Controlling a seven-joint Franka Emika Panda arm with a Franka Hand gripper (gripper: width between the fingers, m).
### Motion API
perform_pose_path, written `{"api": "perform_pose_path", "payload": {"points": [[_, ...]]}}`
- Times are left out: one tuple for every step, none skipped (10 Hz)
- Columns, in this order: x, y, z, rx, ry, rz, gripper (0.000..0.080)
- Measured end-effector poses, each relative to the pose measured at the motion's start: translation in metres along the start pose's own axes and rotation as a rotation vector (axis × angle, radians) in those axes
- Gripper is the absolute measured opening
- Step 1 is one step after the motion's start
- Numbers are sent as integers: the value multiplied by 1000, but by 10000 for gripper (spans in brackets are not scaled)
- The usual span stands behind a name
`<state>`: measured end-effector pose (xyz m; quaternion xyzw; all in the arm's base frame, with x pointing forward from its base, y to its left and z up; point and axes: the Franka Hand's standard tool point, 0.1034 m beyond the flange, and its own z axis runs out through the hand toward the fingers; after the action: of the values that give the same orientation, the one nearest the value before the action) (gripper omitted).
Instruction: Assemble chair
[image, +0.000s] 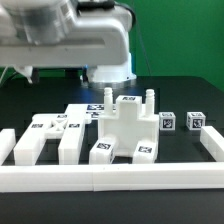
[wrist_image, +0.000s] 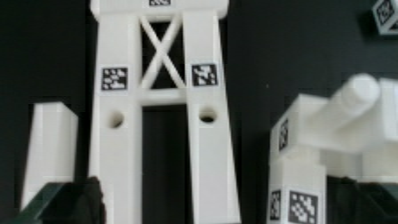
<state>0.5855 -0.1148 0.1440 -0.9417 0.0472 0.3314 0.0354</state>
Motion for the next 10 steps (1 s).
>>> {"api": "perform_pose_path", "payload": {"points": [[0, 8, -6, -4, 123, -5, 648], [-16, 11, -6, 8, 231, -1, 648], [-32, 18, 13, 27, 320, 17, 648], [-36, 20, 24, 32, 366, 27, 648], [-31, 21, 17, 20, 453, 28, 648], [-28, 23, 13, 9, 530, 32, 648], [-27, 25, 13, 0, 592, 37, 648], [-23, 25, 14, -12, 655, 41, 648], [-19, 20, 27, -34, 762, 39, 648], [-24, 19, 46, -45, 784, 29, 648]]}}
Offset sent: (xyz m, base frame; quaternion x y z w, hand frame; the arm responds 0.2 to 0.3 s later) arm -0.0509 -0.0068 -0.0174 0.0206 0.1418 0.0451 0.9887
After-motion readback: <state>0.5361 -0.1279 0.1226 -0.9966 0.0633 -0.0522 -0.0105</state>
